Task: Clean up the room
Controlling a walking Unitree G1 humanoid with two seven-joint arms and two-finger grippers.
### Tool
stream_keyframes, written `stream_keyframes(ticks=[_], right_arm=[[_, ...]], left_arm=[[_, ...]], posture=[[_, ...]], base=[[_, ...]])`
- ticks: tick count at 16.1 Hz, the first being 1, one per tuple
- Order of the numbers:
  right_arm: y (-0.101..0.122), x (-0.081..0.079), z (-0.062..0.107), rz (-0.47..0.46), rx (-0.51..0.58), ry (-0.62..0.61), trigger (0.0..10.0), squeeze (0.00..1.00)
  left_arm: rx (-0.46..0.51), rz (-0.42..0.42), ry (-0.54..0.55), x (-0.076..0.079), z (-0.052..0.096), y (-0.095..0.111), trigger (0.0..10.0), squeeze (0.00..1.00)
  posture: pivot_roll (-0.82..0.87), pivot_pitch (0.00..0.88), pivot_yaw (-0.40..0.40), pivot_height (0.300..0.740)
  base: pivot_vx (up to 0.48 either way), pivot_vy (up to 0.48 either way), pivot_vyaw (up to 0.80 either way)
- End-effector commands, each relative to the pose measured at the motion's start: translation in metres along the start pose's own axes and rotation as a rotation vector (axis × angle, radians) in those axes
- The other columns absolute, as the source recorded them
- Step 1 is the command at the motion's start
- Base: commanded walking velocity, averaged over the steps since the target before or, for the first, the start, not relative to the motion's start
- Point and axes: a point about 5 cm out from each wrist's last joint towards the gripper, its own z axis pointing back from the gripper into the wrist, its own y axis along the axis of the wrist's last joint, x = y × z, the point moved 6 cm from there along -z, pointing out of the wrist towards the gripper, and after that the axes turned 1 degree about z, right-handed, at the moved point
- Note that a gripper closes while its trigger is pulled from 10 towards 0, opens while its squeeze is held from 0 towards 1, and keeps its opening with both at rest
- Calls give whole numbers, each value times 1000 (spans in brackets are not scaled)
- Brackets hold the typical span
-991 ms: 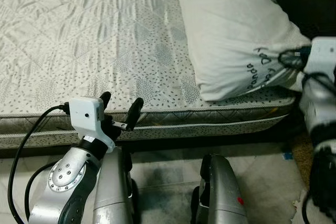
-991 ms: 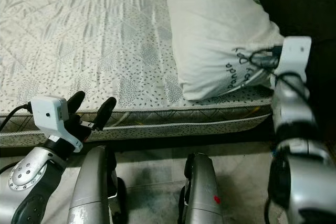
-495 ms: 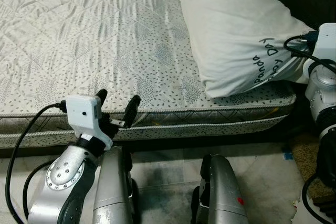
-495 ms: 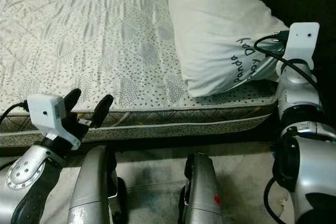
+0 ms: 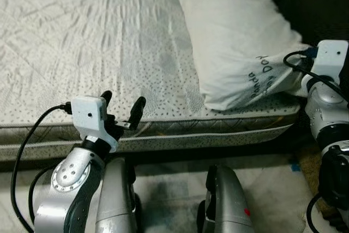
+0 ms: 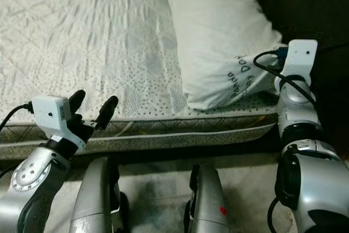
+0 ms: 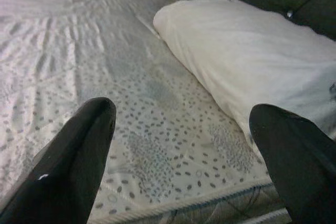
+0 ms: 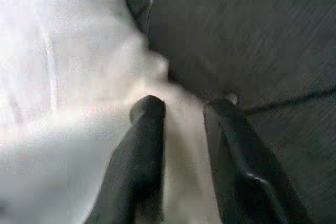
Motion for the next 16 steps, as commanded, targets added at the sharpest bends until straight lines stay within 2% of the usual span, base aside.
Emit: stream_keyframes(ticks=[1,4,7,11,13,16], right_arm=[[10,9,0,-8,54,-30,10000,1000],[22,4,1,-40,120,-27,10000,1000],[20,-22,13,-69,177,44,10000,1000],[-20,-57,44,-132,107,157,10000,1000],[-35,-89,72,-168,66,276,10000,1000],[-41,-105,86,-202,37,355,10000,1000]], left_arm=[[8,-11,18,-4,0,-1,10000,0],[20,-17,58,-11,-1,-5,10000,0],[35,-30,139,-25,2,-10,10000,0],[40,-27,225,-42,5,-16,10000,0],[39,-15,253,-44,7,-24,10000,0],[37,-20,265,-46,8,-28,10000,0]], posture=[[72,85,-65,561],[50,45,-69,561],[41,10,-74,561],[19,0,-74,561],[12,0,-74,561],[7,0,-79,561]], base=[[0,0,0],[0,0,0],[0,0,0],[0,0,0],[0,0,0],[0,0,0]])
